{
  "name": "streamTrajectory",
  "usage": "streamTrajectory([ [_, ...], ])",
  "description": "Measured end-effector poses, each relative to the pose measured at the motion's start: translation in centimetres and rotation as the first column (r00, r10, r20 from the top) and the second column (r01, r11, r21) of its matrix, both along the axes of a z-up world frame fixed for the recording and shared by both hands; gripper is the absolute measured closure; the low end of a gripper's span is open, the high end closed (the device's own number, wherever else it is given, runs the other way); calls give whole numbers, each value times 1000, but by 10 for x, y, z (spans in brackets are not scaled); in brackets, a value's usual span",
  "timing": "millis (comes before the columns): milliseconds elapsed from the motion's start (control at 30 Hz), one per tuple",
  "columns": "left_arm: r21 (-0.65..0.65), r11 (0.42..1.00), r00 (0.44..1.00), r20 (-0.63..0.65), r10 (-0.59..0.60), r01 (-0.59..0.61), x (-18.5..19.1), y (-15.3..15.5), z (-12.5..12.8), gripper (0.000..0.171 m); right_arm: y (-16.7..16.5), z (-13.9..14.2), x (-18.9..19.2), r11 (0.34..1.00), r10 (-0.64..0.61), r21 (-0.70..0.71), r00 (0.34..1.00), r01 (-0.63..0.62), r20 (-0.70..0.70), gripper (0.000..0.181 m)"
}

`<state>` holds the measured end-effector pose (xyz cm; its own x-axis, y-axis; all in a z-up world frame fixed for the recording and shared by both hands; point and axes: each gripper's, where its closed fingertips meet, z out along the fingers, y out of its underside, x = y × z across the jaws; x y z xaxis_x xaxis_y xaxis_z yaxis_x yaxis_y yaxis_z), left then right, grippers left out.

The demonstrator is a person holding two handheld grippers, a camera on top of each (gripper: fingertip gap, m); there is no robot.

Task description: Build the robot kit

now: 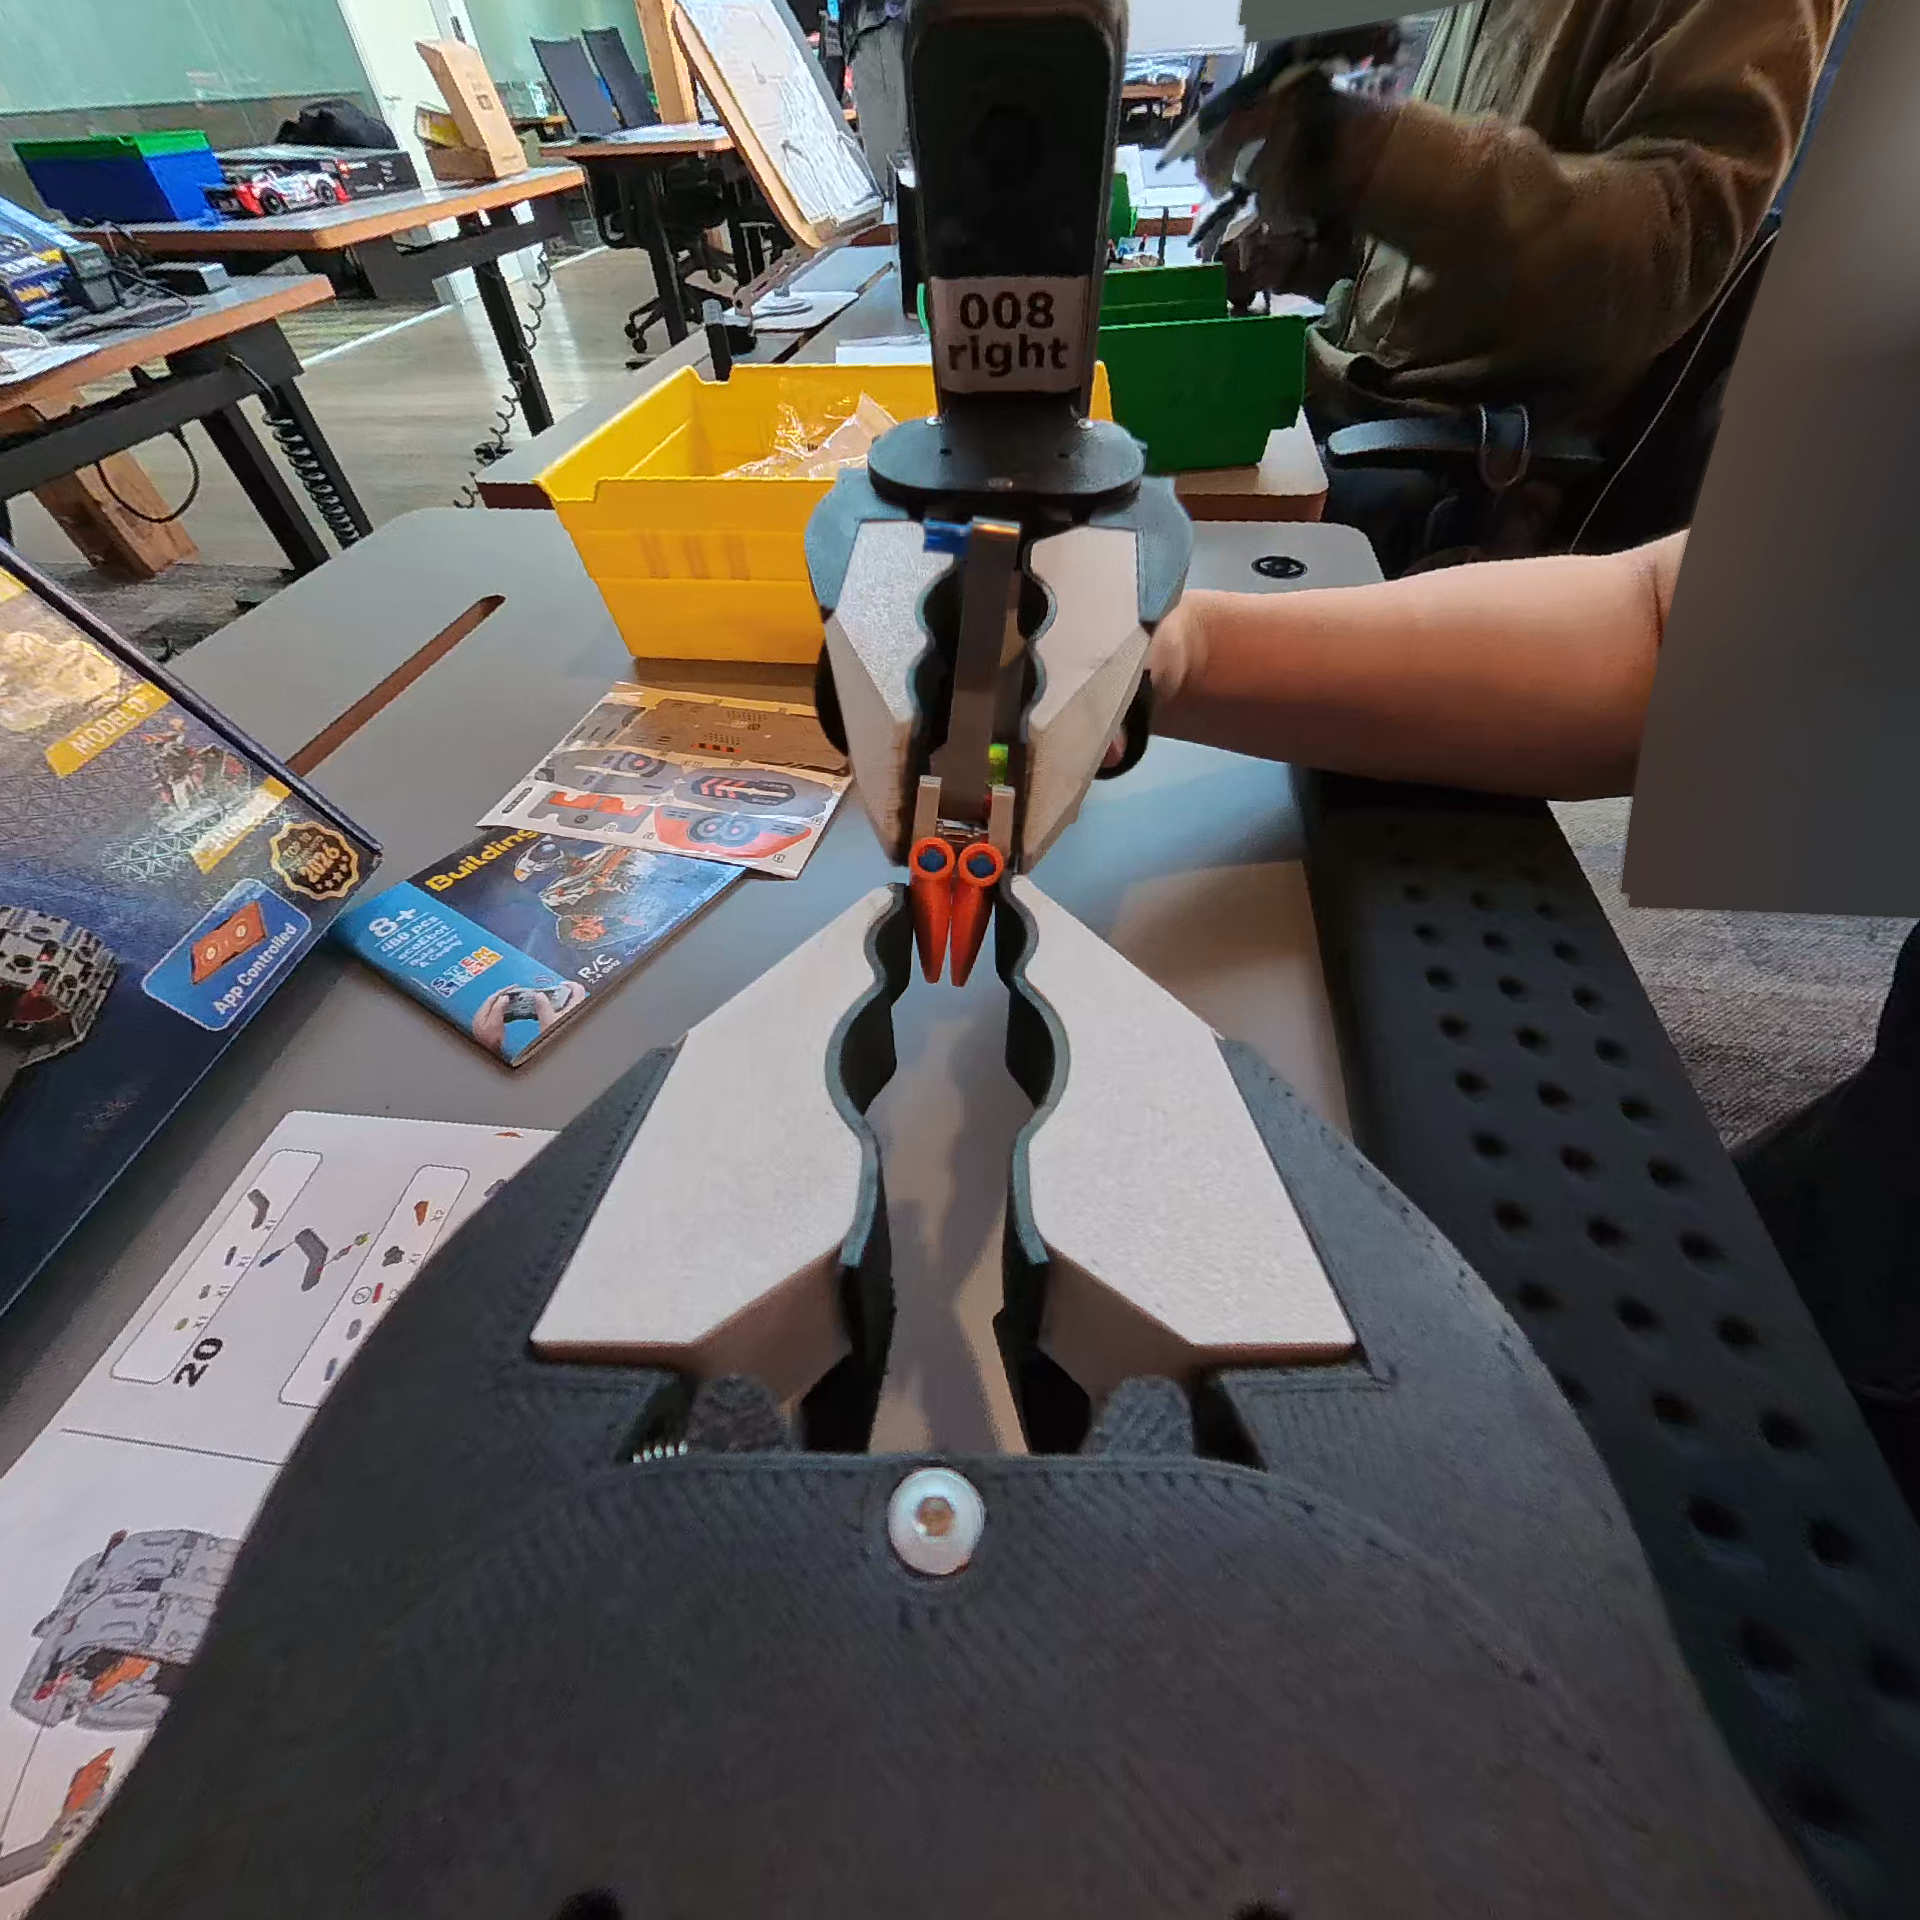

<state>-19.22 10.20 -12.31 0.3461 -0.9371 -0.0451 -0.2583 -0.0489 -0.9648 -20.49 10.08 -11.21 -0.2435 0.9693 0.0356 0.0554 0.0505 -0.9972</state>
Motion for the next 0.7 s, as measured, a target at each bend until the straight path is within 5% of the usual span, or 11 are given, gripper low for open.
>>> streamTrajectory([
  [400,17,1000,1000,-13,-24,25,1,-6,3,159,-7,4,-4,1000,9,-26,1000,-8,25,163],
  [700,16,1000,1000,2,-20,20,1,-7,6,159,-7,6,-3,992,-57,118,998,53,27,164],
])
